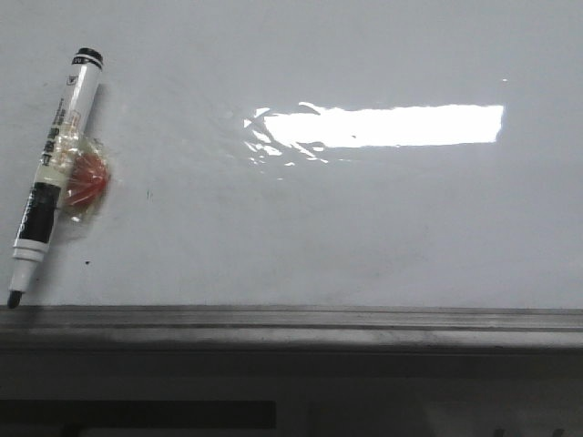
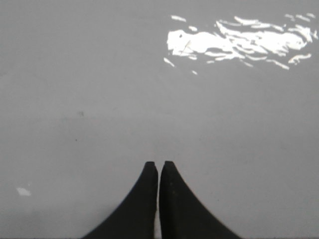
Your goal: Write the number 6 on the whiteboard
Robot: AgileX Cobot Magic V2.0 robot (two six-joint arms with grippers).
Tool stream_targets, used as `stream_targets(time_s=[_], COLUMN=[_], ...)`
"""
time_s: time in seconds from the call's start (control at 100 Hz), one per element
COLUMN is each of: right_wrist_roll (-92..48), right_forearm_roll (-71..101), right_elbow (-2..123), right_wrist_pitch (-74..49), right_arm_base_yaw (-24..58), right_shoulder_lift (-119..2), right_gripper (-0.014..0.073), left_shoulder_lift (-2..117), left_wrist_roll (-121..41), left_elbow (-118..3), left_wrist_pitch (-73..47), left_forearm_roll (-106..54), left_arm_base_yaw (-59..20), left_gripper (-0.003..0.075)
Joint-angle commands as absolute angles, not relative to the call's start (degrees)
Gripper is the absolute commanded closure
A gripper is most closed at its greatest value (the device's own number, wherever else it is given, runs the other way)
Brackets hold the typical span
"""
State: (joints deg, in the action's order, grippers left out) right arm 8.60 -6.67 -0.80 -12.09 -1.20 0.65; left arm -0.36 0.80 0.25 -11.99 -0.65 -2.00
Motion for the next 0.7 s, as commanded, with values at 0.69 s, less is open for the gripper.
stream_targets(time_s=[0.69], right_wrist_roll=[8.87], right_forearm_roll=[-4.02], right_elbow=[4.18], right_wrist_pitch=[-6.55], right_arm_base_yaw=[-1.52], right_shoulder_lift=[1.27], right_gripper=[0.0657], left_shoulder_lift=[1.04], left_wrist_roll=[-0.51], left_elbow=[-16.12], left_wrist_pitch=[-15.94], left_forearm_roll=[-3.81], left_arm_base_yaw=[-1.99], left_gripper=[0.0739])
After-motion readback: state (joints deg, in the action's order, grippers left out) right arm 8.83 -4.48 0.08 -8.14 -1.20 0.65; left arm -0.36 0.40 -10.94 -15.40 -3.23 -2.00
